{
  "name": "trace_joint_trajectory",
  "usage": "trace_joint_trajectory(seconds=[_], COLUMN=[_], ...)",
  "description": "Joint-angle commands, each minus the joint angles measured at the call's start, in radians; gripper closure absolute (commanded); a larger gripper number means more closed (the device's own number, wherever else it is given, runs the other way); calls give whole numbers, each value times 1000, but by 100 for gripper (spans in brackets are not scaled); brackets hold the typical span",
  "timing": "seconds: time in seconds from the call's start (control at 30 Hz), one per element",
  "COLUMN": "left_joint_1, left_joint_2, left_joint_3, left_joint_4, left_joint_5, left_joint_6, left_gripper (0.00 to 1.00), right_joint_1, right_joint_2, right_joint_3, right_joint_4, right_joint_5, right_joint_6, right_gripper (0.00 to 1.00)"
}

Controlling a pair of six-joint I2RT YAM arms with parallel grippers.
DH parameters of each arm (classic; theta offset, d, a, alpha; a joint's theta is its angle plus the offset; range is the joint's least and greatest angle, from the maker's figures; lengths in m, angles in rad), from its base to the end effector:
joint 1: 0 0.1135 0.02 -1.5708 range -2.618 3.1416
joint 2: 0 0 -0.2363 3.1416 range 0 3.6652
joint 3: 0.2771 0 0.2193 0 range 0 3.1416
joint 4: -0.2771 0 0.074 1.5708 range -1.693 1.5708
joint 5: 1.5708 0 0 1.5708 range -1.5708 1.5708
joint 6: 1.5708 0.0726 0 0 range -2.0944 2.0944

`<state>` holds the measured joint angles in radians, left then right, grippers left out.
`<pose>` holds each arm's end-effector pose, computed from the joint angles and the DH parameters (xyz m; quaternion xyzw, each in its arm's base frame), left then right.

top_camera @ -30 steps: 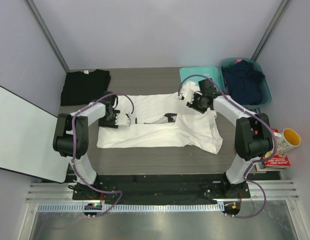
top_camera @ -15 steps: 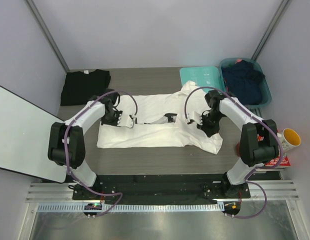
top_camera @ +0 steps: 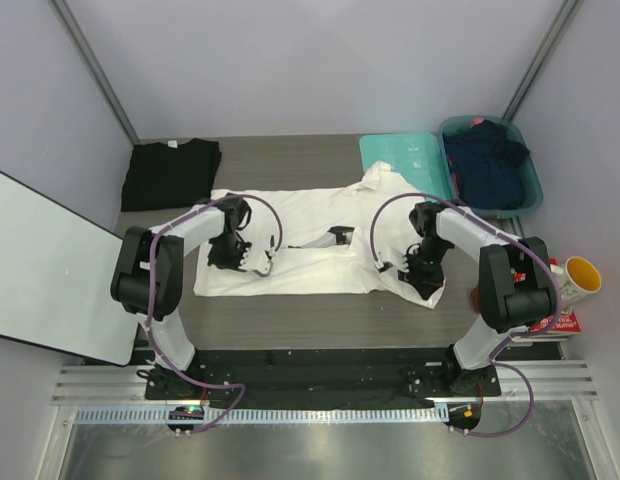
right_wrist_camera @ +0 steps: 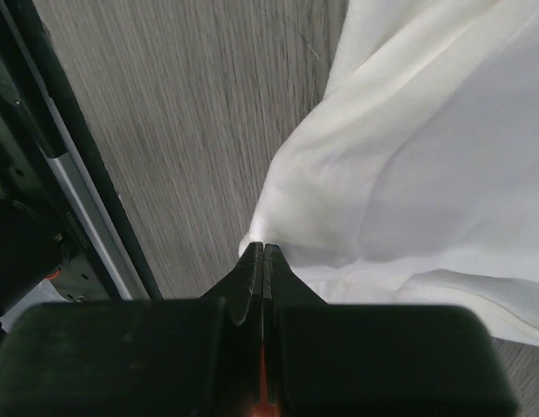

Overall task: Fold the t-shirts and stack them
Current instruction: Fold the tshirt

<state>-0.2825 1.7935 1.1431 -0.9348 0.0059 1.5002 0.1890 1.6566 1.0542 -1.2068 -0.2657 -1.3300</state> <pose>0.2633 -0.0769 0.1174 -0.7779 -0.6284 0.0065 0.0042 0.2066 0.0589 0.1389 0.6662 -0.7245 -0.1743 0.0282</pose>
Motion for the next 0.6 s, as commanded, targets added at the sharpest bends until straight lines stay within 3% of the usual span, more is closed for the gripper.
trace_joint_trajectory(seconds=[0.0, 0.3, 0.57], left_joint_1=[-7, 11, 31], left_joint_2=[30, 63, 75], left_joint_3=[-13, -65, -69], left_joint_4=[48, 129, 145], left_joint_5=[-49, -104, -115], left_joint_6=[-6, 14, 23], left_gripper=[100, 100, 100], right_joint_1=[0, -36, -68], right_joint_2=[18, 22, -11], right_joint_3=[-16, -86, -149], right_joint_4=[140, 308, 332], right_joint_5=[34, 106, 193], right_joint_6=[31, 14, -70], right_gripper=[99, 99, 99])
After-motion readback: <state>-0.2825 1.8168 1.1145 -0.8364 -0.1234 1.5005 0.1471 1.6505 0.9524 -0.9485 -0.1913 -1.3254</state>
